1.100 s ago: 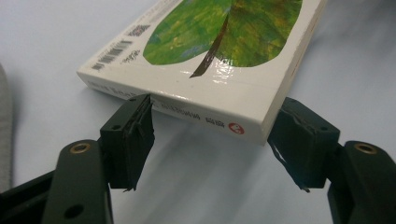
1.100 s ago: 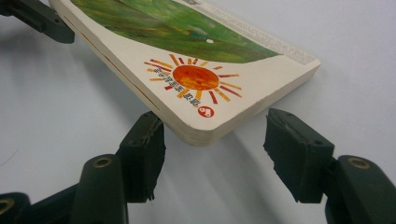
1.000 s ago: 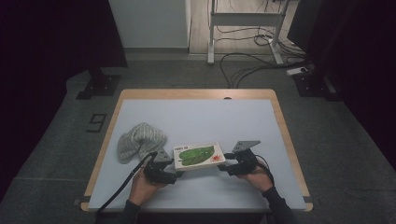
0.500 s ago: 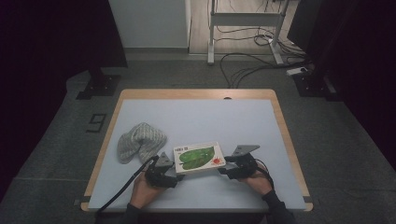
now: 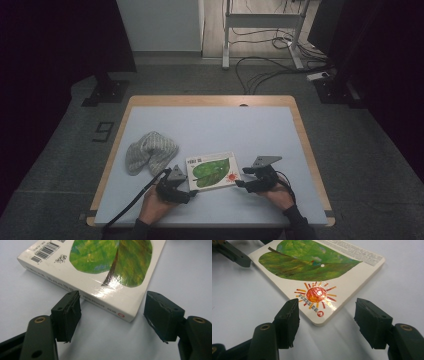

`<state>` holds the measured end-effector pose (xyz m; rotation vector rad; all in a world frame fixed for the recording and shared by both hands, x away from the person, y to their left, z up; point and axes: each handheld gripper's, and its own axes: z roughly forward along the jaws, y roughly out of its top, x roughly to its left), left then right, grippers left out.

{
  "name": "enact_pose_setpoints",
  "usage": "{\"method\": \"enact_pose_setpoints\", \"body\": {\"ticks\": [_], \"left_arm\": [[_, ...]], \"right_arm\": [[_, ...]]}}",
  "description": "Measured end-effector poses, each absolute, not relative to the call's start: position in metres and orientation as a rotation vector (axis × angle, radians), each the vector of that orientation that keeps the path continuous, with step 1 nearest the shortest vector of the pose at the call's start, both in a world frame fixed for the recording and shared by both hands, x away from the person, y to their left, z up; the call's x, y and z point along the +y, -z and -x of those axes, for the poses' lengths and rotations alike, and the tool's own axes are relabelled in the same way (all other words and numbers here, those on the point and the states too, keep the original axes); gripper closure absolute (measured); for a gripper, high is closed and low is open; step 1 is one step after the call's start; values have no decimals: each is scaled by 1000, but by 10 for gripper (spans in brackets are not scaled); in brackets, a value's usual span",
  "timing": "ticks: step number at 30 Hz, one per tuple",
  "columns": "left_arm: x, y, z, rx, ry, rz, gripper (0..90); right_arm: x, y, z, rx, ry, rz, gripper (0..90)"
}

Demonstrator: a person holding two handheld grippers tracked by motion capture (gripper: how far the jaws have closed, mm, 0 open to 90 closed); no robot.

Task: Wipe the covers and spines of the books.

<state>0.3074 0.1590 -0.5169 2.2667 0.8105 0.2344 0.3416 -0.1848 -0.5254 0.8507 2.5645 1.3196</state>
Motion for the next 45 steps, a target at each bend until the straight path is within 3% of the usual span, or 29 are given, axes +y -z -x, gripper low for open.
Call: {"method": "enact_pose_setpoints", "body": {"ticks": [11, 25, 39, 45], "left_arm": [[181, 500, -319, 856, -259, -2252, 163], [219, 478, -342, 948, -304, -2219, 67], [242, 439, -363, 977, -378, -2186, 79], [255, 435, -388, 1070, -426, -2152, 94]], "right_arm": [[-205, 521, -343, 2496, -1256, -901, 242], [-227, 533, -346, 2407, -1160, -1053, 7], [-222, 536, -346, 2432, -1037, -1043, 0], [-222, 536, -346, 2430, -1038, -1042, 0]]}}
